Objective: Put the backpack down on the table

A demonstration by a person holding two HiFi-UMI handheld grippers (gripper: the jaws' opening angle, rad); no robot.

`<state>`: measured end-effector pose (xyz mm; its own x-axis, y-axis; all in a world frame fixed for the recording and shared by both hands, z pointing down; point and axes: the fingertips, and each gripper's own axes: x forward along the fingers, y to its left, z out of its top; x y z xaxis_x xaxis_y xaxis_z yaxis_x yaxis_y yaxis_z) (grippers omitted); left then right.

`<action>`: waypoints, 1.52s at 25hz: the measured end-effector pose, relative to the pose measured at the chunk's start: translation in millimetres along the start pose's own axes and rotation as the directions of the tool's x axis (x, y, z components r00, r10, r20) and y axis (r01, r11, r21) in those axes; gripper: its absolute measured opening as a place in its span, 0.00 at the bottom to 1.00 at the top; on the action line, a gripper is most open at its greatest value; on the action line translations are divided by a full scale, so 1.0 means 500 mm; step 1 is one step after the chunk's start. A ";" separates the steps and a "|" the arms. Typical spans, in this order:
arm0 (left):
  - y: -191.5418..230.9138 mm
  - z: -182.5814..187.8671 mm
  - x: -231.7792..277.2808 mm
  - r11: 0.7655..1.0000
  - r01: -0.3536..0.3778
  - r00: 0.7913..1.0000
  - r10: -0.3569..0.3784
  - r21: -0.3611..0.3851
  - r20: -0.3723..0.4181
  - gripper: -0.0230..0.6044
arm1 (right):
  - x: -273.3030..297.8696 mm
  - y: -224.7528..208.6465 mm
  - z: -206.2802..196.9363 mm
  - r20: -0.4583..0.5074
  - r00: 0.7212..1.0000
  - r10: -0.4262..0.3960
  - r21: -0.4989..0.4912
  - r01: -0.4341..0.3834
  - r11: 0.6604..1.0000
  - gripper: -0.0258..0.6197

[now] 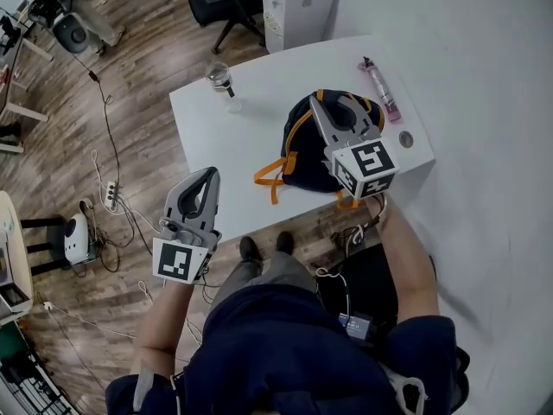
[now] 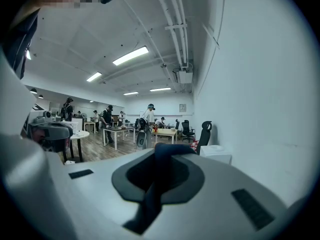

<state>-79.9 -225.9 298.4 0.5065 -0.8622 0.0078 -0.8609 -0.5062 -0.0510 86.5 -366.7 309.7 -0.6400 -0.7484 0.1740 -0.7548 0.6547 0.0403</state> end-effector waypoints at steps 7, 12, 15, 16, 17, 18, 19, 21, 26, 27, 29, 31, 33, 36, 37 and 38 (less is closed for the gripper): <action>-0.001 -0.015 0.031 1.000 0.010 1.000 -0.010 -0.002 -0.011 0.04 | 0.069 -0.048 -0.052 -0.038 0.999 -0.024 -0.003 0.024 1.000 0.05; -0.001 -0.025 0.048 1.000 0.017 1.000 -0.017 -0.003 -0.017 0.04 | 0.106 -0.076 -0.084 -0.065 0.997 -0.035 0.005 0.035 0.999 0.05; 0.003 -0.028 0.056 1.000 0.018 1.000 -0.018 -0.005 -0.022 0.04 | 0.132 -0.092 -0.108 -0.088 0.995 -0.040 0.016 0.042 0.999 0.05; 0.003 -0.029 0.060 1.000 0.019 1.000 -0.019 -0.005 -0.023 0.04 | 0.141 -0.098 -0.116 -0.097 0.994 -0.042 0.016 0.044 0.999 0.05; 0.003 -0.031 0.066 1.000 0.020 1.000 -0.020 -0.005 -0.023 0.04 | 0.150 -0.105 -0.125 -0.106 0.993 -0.044 0.014 0.046 0.999 0.05; 0.003 -0.035 0.072 1.000 0.020 0.999 -0.020 -0.005 -0.025 0.04 | 0.158 -0.113 -0.136 -0.114 0.992 -0.046 0.013 0.048 0.999 0.05; 0.002 -0.039 0.078 1.000 0.020 0.999 -0.020 -0.005 -0.027 0.04 | 0.166 -0.122 -0.148 -0.124 0.991 -0.048 0.013 0.050 0.999 0.05; 0.001 -0.048 0.088 1.000 0.019 0.999 -0.019 -0.007 -0.037 0.04 | 0.180 -0.143 -0.173 -0.147 0.988 -0.053 0.019 0.056 0.998 0.05; 0.003 -0.055 0.089 1.000 0.013 0.999 -0.014 -0.011 -0.051 0.04 | 0.207 -0.181 -0.216 -0.201 0.976 -0.082 0.017 0.087 0.996 0.05; 0.003 -0.056 0.087 1.000 0.012 0.999 -0.013 -0.011 -0.052 0.04 | 0.211 -0.184 -0.224 -0.211 0.974 -0.086 0.013 0.091 0.996 0.05; 0.005 -0.060 0.084 1.000 0.010 0.998 -0.011 -0.012 -0.058 0.04 | 0.221 -0.189 -0.244 -0.238 0.967 -0.094 0.004 0.097 0.995 0.05; 0.007 -0.063 0.085 1.000 0.009 0.998 -0.010 -0.013 -0.062 0.04 | 0.234 -0.198 -0.264 -0.263 0.959 -0.102 -0.003 0.104 0.995 0.05; 0.009 -0.065 0.088 1.000 0.009 0.998 -0.010 -0.015 -0.063 0.04 | 0.245 -0.209 -0.279 -0.282 0.953 -0.110 -0.009 0.112 0.994 0.05; 0.008 -0.070 0.092 1.000 0.013 0.998 -0.014 -0.017 -0.062 0.04 | 0.260 -0.226 -0.300 -0.295 0.947 -0.124 -0.022 0.123 0.992 0.05; 0.008 -0.073 0.094 1.000 0.015 0.998 -0.016 -0.018 -0.065 0.04 | 0.264 -0.231 -0.308 -0.298 0.946 -0.129 -0.027 0.127 0.992 0.05; 0.008 -0.075 0.095 1.000 0.016 0.998 -0.017 -0.019 -0.067 0.04 | 0.269 -0.236 -0.314 -0.298 0.945 -0.134 -0.030 0.131 0.991 0.05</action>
<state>-61.0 -269.5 336.0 0.5170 -0.8527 0.0755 -0.8534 -0.5202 -0.0322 112.2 -528.0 483.1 -0.4603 -0.7636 0.4527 -0.8277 0.5536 0.0922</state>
